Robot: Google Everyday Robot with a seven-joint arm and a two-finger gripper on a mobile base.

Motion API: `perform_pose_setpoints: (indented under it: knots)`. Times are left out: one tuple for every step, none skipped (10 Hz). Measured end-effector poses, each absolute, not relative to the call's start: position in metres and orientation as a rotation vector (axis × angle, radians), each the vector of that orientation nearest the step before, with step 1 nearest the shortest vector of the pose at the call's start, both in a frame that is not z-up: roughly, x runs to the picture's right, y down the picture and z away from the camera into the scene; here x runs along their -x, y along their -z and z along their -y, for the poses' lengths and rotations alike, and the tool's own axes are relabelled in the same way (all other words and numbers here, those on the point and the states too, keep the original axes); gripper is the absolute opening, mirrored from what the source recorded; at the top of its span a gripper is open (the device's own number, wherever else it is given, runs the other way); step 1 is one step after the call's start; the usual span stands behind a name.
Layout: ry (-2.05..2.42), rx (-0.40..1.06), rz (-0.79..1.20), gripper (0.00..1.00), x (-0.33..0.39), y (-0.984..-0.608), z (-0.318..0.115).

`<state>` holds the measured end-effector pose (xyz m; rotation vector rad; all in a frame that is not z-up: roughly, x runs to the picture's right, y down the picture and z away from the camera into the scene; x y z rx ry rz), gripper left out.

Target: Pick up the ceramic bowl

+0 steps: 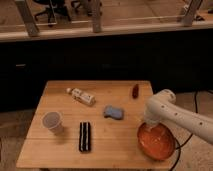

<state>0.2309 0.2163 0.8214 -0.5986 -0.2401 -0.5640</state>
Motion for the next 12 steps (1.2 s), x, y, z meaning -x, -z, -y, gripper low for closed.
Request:
perform_pose_setpoints:
  knots:
    - [0.561, 0.593, 0.242, 0.04, -0.229, -0.820, -0.213]
    - [0.568, 0.588, 0.242, 0.04, -0.226, -0.820, -0.210]
    - [0.571, 0.584, 0.243, 0.04, -0.222, -0.819, -0.206]
    - [0.575, 0.580, 0.248, 0.06, -0.214, -0.816, -0.199]
    - [0.570, 0.580, 0.252, 0.13, -0.213, -0.815, -0.197]
    - [0.564, 0.578, 0.256, 0.17, -0.213, -0.816, -0.197]
    - [0.570, 0.573, 0.257, 0.16, -0.209, -0.815, -0.194]
    - [0.575, 0.566, 0.261, 0.09, -0.204, -0.812, -0.187]
    - [0.574, 0.560, 0.267, 0.02, -0.200, -0.809, -0.181]
    - [0.573, 0.555, 0.271, 0.02, -0.199, -0.807, -0.177]
    - [0.570, 0.551, 0.275, 0.02, -0.198, -0.805, -0.175]
    - [0.567, 0.547, 0.282, 0.02, -0.197, -0.806, -0.172]
